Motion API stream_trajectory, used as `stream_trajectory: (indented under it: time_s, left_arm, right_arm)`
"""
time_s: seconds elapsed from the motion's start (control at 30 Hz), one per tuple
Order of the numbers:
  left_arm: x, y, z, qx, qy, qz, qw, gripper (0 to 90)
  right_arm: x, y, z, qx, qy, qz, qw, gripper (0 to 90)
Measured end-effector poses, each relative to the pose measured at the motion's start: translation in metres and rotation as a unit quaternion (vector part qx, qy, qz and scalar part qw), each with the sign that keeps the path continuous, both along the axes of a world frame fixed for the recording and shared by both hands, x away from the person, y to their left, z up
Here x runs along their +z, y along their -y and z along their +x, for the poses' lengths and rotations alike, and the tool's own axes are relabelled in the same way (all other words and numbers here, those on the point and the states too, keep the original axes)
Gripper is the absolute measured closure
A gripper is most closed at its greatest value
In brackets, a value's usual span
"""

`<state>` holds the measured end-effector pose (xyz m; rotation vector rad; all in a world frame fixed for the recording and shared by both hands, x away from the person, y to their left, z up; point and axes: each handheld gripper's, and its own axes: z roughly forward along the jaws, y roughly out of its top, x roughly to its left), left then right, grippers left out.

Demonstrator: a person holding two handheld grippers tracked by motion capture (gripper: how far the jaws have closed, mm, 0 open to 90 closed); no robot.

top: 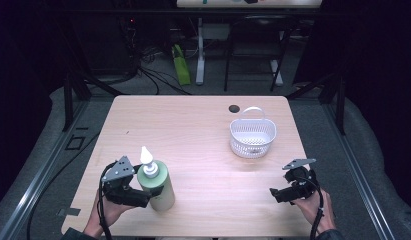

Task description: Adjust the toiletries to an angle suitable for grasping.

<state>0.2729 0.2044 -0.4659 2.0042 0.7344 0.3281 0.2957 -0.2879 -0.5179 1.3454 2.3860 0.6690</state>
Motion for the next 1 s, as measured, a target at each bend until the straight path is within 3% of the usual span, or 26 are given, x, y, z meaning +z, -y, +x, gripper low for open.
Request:
stream_trajectory:
  time_s: [1.0]
  left_arm:
    - [-0.002,0.039,0.018,-0.025,0.007,-0.006,0.9996,11.3]
  right_arm:
    - [0.000,0.001,0.000,-0.004,0.000,-0.001,1.0000,0.1]
